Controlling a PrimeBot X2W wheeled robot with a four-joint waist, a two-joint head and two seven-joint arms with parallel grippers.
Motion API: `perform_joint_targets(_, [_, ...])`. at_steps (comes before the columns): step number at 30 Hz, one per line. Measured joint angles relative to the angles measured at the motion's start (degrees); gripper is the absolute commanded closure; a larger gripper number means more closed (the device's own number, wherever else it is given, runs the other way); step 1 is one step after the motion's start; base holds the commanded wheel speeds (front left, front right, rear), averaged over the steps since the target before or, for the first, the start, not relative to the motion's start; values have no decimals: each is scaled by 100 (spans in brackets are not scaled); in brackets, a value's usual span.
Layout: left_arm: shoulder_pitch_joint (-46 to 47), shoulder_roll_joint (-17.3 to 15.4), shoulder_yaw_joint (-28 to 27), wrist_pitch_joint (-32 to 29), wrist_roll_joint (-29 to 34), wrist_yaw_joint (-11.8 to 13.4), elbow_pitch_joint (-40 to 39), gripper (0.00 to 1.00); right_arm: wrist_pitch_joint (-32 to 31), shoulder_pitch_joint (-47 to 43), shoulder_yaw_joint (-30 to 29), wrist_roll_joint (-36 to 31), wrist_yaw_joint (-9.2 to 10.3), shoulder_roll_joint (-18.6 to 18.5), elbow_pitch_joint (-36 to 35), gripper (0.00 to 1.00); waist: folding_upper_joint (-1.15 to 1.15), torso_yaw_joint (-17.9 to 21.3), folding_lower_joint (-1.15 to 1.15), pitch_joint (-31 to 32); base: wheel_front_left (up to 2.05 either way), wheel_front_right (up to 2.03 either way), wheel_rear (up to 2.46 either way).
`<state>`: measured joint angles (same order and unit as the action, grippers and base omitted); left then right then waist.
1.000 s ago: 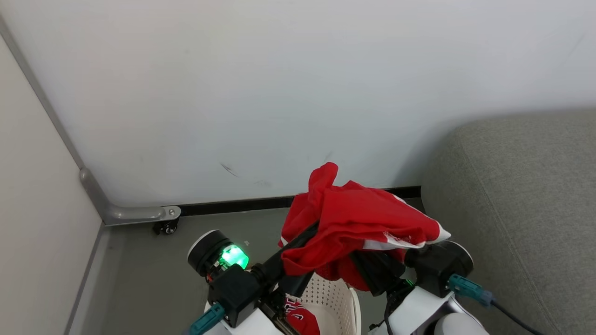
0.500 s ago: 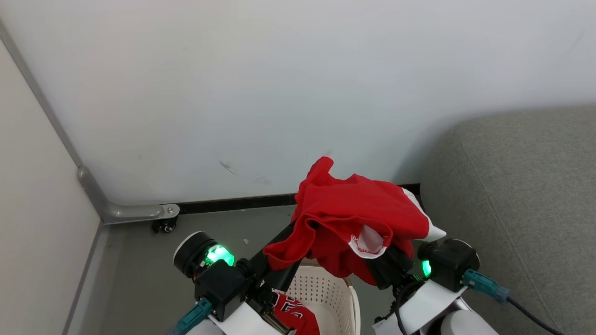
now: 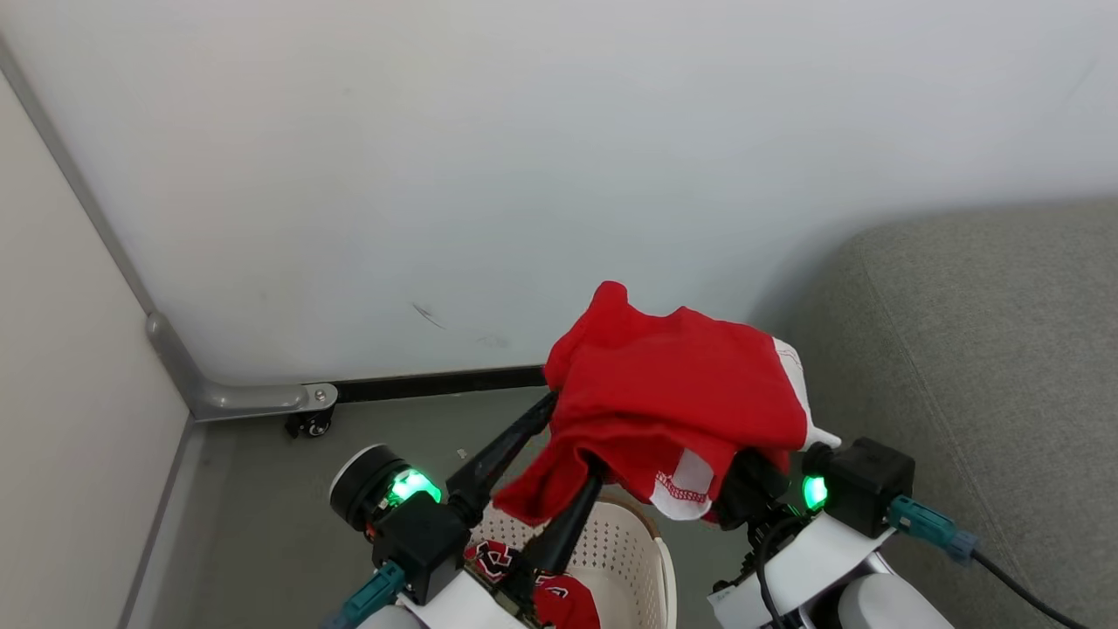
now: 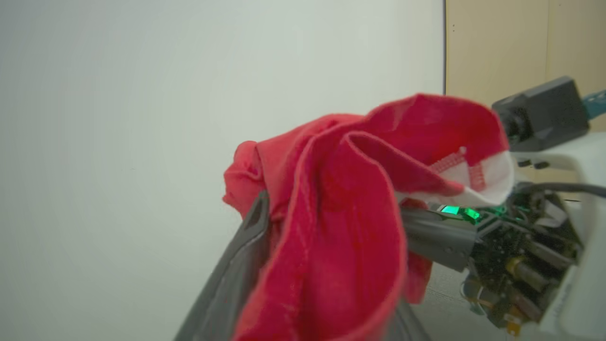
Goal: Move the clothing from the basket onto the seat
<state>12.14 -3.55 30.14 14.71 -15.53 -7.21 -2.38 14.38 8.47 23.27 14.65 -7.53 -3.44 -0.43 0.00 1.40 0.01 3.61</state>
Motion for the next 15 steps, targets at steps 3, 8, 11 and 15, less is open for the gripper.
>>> perform_joint_targets(3, [-41, 1, 12, 0, 0, 0, 67, 0, 0, 0, -23, -1, 0, 0, -19, 100, 0, -6, 0, 3, 0, 0, 0])
perform_joint_targets(8, [-119, 0, 10, 0, 3, 0, 182, 0, 0, 1, -109, -52, 0, 2, -46, 100, 0, -15, 0, 11, 0, 0, 0])
perform_joint_targets(11, [-120, -2, 10, 0, 26, 0, 257, 0, 0, 1, -194, -52, 0, 3, -60, 100, 0, -18, 0, 14, 0, 0, 0])
perform_joint_targets(15, [-172, -19, 27, 0, 58, 0, 375, 0, 0, 1, -252, -52, 0, 3, -67, 100, 0, -20, 0, 15, 0, 0, 0])
